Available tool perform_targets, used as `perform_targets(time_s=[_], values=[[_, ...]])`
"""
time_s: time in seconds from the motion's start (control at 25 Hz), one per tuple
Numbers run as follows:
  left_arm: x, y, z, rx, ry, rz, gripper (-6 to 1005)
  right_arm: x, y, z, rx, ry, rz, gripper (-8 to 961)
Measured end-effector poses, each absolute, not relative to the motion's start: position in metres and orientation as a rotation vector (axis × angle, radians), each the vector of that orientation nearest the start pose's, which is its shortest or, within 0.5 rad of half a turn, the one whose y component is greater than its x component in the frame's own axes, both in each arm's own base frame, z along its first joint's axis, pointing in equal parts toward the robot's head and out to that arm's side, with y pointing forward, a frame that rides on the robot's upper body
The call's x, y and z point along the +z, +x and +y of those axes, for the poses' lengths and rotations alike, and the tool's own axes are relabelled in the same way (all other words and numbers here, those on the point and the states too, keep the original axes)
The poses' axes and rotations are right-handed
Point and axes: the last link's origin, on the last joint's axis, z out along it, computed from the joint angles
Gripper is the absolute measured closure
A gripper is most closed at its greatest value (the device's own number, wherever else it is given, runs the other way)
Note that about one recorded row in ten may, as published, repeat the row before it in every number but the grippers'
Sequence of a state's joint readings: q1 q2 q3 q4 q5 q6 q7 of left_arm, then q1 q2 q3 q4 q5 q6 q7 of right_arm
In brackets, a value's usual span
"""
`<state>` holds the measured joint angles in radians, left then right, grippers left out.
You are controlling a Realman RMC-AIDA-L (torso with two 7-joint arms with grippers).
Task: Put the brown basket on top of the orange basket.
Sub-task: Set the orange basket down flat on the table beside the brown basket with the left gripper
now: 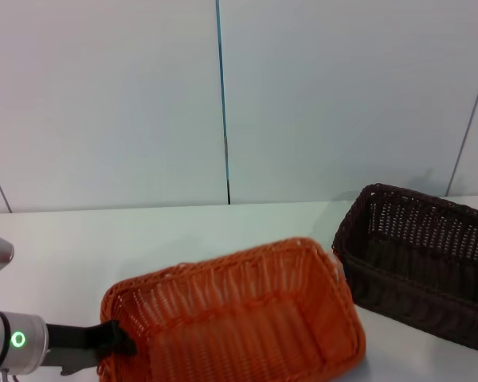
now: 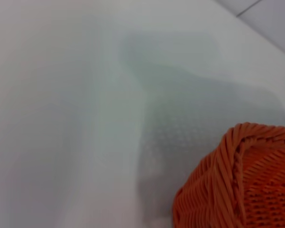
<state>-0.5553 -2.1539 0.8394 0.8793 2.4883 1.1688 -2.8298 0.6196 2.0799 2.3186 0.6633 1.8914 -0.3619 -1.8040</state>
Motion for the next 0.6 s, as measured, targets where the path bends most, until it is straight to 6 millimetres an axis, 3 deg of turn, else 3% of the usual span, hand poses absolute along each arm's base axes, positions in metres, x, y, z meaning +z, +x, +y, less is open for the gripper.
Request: perform_targets(time_s=[0.6], values=[[-0.0134,-0.2932,0.3618,0.293,2.431,2.601,820,0.0894,0.2992,0.4566,-1.600,-1.094,-1.730,251]])
